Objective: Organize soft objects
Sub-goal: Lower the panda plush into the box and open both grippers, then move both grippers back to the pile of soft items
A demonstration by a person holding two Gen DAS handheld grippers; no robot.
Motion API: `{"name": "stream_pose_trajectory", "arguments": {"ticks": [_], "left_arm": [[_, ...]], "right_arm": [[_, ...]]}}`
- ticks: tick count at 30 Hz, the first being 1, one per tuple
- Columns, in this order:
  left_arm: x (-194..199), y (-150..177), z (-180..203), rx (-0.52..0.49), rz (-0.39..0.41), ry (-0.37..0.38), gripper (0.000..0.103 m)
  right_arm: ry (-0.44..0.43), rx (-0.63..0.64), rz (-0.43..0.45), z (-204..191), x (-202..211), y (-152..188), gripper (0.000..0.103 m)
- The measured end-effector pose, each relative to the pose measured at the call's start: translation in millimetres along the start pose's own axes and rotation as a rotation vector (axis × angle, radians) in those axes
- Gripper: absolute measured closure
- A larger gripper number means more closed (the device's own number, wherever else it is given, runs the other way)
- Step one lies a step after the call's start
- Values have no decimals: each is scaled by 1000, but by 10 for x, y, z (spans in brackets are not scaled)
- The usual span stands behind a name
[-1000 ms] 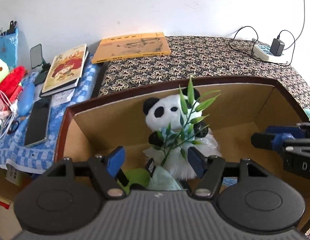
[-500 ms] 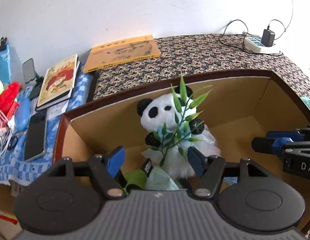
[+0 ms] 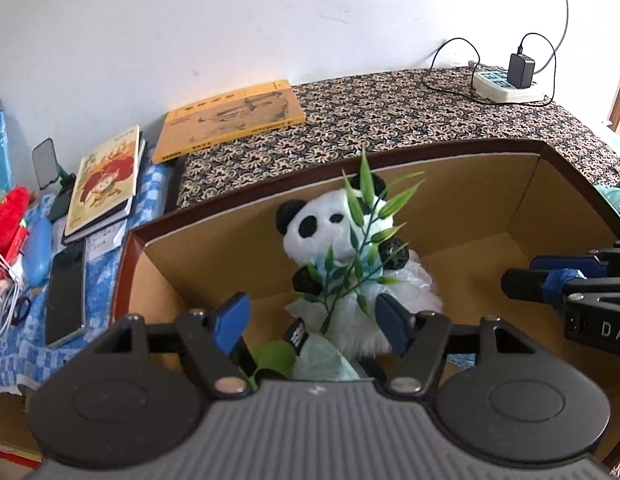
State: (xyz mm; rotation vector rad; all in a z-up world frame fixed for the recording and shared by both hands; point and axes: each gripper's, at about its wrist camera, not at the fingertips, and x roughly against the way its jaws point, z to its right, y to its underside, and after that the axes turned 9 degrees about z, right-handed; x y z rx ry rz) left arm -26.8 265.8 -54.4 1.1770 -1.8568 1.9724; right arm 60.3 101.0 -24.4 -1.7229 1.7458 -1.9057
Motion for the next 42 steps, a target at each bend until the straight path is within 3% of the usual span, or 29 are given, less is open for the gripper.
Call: {"name": "stream_pose_trajectory", "arguments": {"ticks": [10,23,31,36,42], "left_arm": [[-17,-5,13,-6,-16,-41,34],[99,-54,51,-10,33,-129,32],[583,-178,187,77,91,-189,29],[893,-203,446,80,125,-164,28],[1036,-271,778,128,89,-47,28]], "right_arm": [[27,-7,-2,5,-27,12,94],[17,-14,-23,32,-88,-20,94],[-66,-21,55,4,214,-93,93],[-117,-31,121,141,507,-92,93],[-174,-69,164,497,832,-61,93]]}}
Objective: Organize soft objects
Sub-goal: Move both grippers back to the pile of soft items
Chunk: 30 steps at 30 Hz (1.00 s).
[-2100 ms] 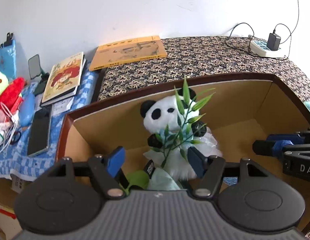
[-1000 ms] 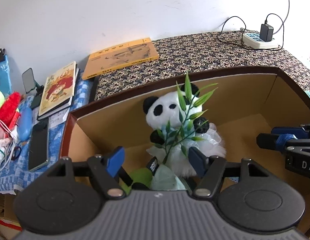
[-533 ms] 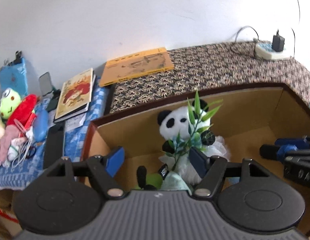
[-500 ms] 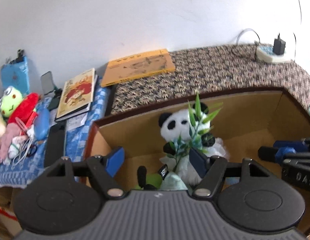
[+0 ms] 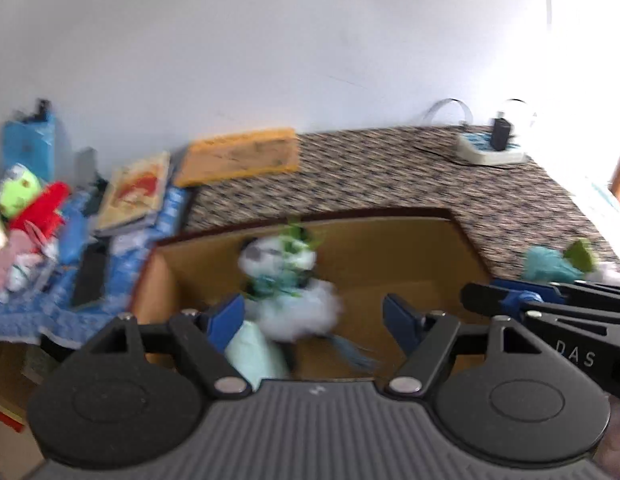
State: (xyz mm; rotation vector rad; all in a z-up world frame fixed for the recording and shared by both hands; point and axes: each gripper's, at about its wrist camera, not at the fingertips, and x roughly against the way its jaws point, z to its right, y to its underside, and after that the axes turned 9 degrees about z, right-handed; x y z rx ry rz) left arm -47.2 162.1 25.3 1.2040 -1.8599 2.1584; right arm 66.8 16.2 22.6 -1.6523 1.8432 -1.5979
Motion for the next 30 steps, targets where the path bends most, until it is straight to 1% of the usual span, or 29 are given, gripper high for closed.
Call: {"name": "stream_pose_trajectory", "arguments": {"ticks": [4,7,9,12,15,18,20,23,25,27,30], "left_arm": [[108,-26,296,10,12,92,28],[173,-58,592,10,20,198,28],[195,-68,835,-6,28,261,28],[173,-35,1235,-49,27,358,28],[87,43,1594,-98,-2,434,28],[-49,159,1927,-143,-43,491,28],[-182,258,2119,-174,-86,513,28],[-404,418,2313,-167,-170,543,28],[-572,505,2371,-141,-235,548,28],[-713,581,2399,-104,-290,547,28],[-897,631,2410,-34,-341,548,28]], "right_arm": [[-11,-29,41,323,306,-2,93],[14,-55,80,650,586,-9,93],[48,-85,103,897,768,-9,93],[131,-119,119,1245,991,32,93],[220,-167,85,1617,1107,126,93],[278,-192,30,1915,1180,251,93],[282,-219,-20,2089,1205,339,93],[264,-274,-64,2272,1184,402,92],[236,-302,-89,2341,1125,405,92],[203,-299,-103,2377,1057,395,92],[165,-276,-133,2394,966,390,92]]}}
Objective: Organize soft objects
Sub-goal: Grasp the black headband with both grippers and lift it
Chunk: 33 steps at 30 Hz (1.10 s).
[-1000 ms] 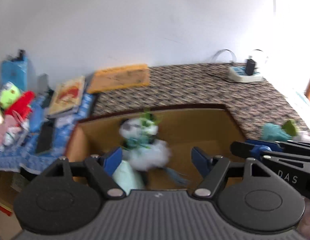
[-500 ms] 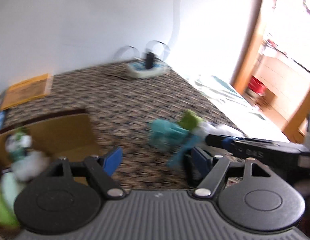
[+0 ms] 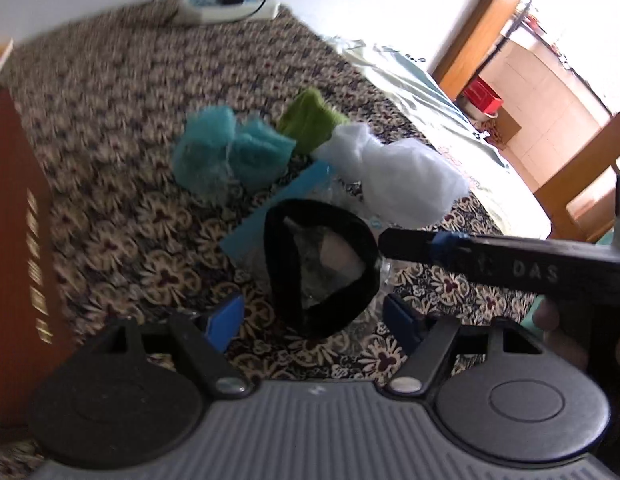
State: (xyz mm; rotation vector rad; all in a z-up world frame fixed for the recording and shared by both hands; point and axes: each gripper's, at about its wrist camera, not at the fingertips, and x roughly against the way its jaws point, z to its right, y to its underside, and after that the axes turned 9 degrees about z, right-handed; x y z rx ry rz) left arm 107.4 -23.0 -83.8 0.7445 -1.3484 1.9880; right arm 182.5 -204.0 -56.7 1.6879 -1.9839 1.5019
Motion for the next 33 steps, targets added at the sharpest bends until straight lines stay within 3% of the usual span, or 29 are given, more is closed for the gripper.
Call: {"name": "stream_pose_trajectory", "arguments": {"ticks": [6,7,9,16,23,33], "left_arm": [[-204,13,-62,84,-31,15,30],[-225,18,-56,84,-36,17,40],[-265,25,-36,69,-43,3,43],[-279,12,-48,44,-23,-29,80],[-21,16,88,-39,41,13,90],[568,-43,123,-92,164,36,91]], "right_arm": [[-38,57,-38,13,-136,-10,92],[-36,75,-40,3,-164,-14,93],[-45,106,-42,-29,-188,-6,95],[-25,173,-7,-47,-162,1,103],[-66,209,-10,-184,-105,47,103],[-154,162,27,-374,49,22,103]]}}
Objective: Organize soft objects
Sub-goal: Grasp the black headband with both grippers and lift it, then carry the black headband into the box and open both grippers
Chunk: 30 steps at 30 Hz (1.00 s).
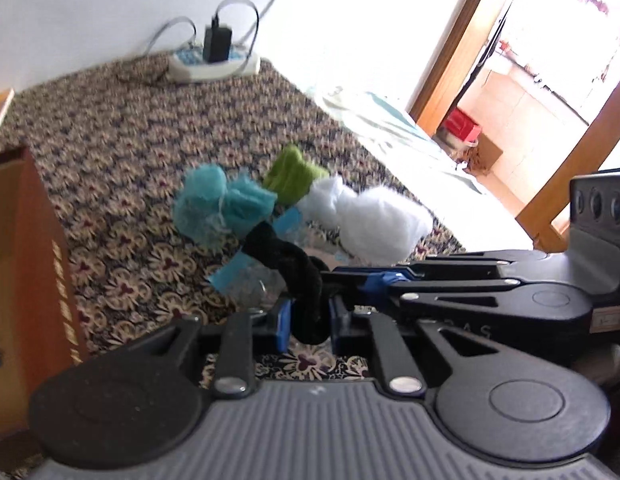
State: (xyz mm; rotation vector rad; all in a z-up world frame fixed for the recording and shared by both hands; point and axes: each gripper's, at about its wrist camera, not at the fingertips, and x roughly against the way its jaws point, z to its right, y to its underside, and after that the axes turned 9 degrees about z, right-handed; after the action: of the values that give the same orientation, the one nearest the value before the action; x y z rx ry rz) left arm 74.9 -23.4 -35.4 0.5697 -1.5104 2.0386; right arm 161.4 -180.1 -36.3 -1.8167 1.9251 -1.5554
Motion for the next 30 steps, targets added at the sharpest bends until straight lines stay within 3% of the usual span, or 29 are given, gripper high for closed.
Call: {"name": "stream_pose_trajectory", "arguments": {"ticks": [6,13,21,30], "left_arm": [[482,-110,-77,-4,109,-4,91],[1022,-137,-414,22,204,-68,91],[1395,-42,-994,87,239,-150,91],[1381,-68,-1612,109,226,-215,91]], "right_arm": [[-99,-61,71,-211,69,-150,103],[-192,-15,100,-704,-93,-287,103],[-249,71,83,-1337,-542,-295,103],[-209,130,85,-1721,-1058,-267,103]]}}
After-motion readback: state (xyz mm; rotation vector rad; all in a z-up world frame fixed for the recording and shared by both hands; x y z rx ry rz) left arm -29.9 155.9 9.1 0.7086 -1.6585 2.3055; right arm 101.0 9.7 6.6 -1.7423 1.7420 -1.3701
